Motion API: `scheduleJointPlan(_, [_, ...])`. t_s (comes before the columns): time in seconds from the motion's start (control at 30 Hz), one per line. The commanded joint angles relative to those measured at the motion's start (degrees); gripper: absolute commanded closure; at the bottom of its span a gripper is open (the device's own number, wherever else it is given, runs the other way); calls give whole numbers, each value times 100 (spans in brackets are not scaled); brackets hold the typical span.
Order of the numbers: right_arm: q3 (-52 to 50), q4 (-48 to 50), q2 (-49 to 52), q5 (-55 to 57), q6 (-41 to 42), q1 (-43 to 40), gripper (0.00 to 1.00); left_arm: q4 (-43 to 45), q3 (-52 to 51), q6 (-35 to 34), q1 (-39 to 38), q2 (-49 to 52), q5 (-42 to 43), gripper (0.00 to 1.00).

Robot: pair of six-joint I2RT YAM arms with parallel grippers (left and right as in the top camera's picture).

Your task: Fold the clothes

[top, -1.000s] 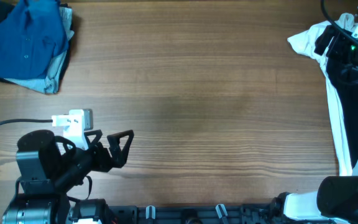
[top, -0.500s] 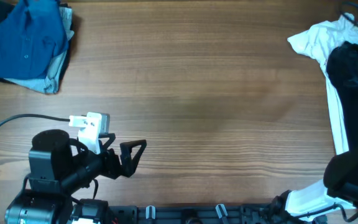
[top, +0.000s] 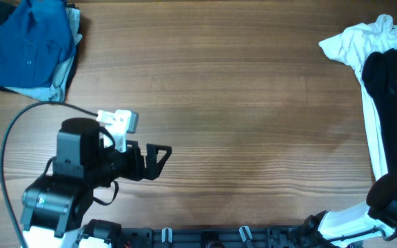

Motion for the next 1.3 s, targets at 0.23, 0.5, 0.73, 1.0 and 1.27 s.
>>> scheduleJointPlan(0.23, [-1440,870,131,-501,-186,15,10,337,55,-37,-616,422,-334,0])
scheduleJointPlan(0.5, [-1606,1449,133,-1740,-1329,15,16,557,55,-142,-870,573,-468,0])
scheduleJointPlan(0.73, [-1606,1528,136,-782,-933,13,15,695,55,-188,-911,752,-479,0])
scheduleJointPlan(1.0, [-1606,988,136,1054,557,13,14,859,55,-188,-911,909,-479,0])
scheduleJointPlan(1.27, [-1606,796,190,999,634,-258,8,898,55,-188,-911,957,-479,0])
